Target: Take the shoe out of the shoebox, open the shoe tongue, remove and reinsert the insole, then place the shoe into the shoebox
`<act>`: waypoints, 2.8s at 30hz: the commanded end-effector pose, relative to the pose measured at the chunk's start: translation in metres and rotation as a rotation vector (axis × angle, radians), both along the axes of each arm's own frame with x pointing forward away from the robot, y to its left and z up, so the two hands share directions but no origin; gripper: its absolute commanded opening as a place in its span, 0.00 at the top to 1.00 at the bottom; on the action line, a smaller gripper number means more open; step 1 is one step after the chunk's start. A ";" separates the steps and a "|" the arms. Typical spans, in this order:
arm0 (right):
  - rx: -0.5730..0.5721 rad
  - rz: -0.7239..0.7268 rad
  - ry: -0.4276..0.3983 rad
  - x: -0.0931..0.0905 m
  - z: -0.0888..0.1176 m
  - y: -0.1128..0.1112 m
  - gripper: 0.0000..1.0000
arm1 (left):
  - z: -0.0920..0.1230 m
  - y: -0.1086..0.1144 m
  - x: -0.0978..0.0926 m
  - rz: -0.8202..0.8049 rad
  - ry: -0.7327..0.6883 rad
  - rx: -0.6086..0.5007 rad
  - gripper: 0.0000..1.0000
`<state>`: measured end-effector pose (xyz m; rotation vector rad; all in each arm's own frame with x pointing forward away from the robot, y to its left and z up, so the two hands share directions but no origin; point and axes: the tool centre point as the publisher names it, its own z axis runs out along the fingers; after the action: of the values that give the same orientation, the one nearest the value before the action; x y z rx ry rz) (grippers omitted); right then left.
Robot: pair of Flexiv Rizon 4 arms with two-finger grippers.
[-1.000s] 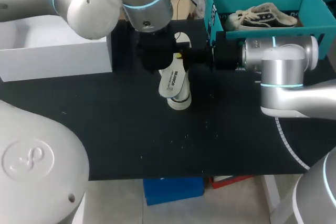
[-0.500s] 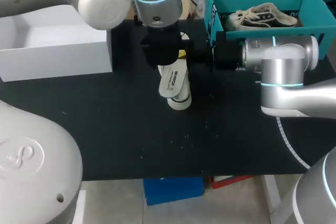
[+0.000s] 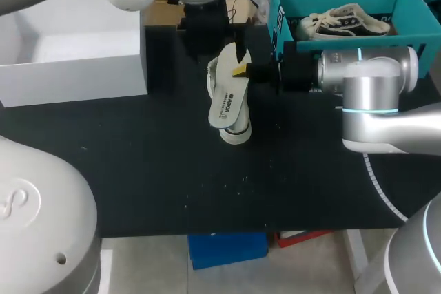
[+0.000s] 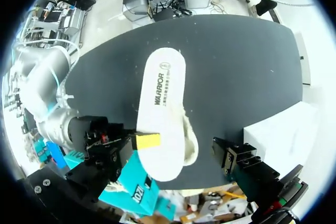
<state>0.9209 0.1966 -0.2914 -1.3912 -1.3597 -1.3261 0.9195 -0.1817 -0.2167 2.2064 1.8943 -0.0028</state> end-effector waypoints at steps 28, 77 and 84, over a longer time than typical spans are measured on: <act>-0.001 -0.003 0.000 0.000 0.000 0.001 1.00 | -0.014 -0.045 0.137 -0.083 0.034 -0.015 0.00; -0.001 -0.003 0.000 0.000 0.000 0.001 1.00 | -0.028 -0.045 -0.063 -0.036 0.068 -0.013 0.00; -0.001 -0.003 0.000 0.000 0.000 0.001 1.00 | -0.032 -0.038 -0.081 -0.023 0.070 -0.017 0.00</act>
<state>0.9205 0.1962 -0.2910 -1.3916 -1.3605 -1.3255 0.8452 -0.2257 -0.2462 2.2796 1.9186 -0.1349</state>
